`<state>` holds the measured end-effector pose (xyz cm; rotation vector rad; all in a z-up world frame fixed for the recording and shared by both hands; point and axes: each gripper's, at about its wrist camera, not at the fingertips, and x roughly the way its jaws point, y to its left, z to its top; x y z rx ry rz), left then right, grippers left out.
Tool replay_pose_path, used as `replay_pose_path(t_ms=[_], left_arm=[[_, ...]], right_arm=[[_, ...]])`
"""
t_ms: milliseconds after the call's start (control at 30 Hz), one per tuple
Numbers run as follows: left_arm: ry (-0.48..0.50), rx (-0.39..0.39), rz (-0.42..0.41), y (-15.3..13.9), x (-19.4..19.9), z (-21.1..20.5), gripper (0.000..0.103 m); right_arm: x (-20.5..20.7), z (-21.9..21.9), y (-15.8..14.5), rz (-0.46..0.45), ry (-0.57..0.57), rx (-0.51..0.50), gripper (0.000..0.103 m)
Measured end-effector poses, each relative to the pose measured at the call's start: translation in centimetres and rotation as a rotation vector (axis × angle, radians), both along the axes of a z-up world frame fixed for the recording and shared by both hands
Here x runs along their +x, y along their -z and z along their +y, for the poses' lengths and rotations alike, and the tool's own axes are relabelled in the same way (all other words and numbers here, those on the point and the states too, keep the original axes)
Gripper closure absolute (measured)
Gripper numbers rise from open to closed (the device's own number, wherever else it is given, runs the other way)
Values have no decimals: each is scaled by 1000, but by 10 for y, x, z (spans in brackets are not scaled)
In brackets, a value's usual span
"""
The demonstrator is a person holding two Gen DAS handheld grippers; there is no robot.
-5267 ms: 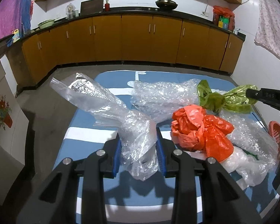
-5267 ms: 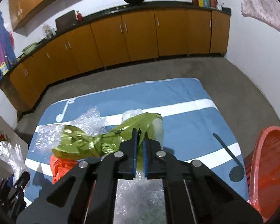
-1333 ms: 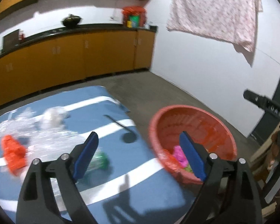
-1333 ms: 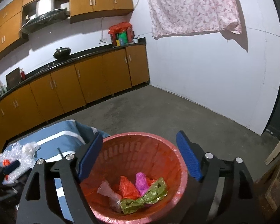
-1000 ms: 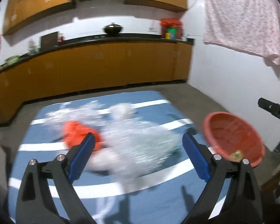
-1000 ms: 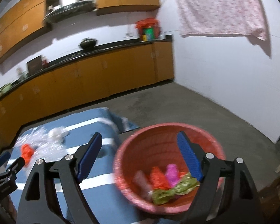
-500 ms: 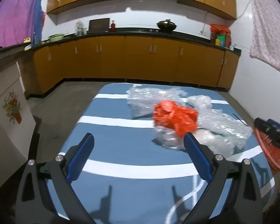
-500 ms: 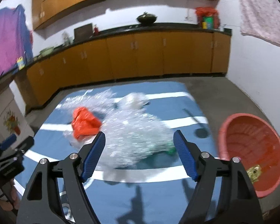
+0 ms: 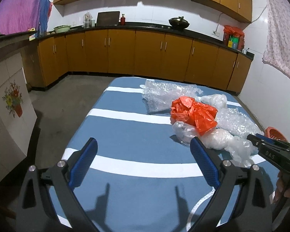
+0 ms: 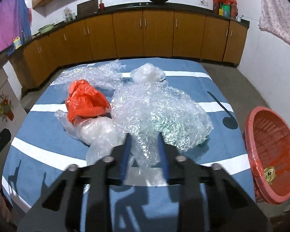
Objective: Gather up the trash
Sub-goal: 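Grasp the large bubble wrap with the right tool while the left tool grasps a clear bag, then carry the bubble wrap and clear bag over the orange basket with both tools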
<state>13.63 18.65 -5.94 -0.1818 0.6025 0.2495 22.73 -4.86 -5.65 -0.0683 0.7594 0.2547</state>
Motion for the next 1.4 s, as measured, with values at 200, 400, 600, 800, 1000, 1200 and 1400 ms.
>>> replay_pose_path(t_ms=[200,400,600,800,1000,1200,1400], left_arm=[[21,-3,3,2,3,-11,8],[60,-7,-2,0,7,-29,8],[135,-23,-9,-4,16,-57,8],[223,-65,-9,-7,32,-91,9],[287,-112,22,-3,55,-126,12],[305,-72,134,20,85,-152,41],[308,-109,183,33,92,-145,82]], right_arm=[[-9,-3,-15,-50,-8,33,98],[-21,-22,-39,-122,4,73,98],[-27,-54,-55,-169,75,97,98],[-27,-83,-55,-173,153,99,98],[-27,-103,-46,-146,202,102,98],[-27,-115,-41,-137,216,101,98],[-26,-123,-39,-130,227,108,98]])
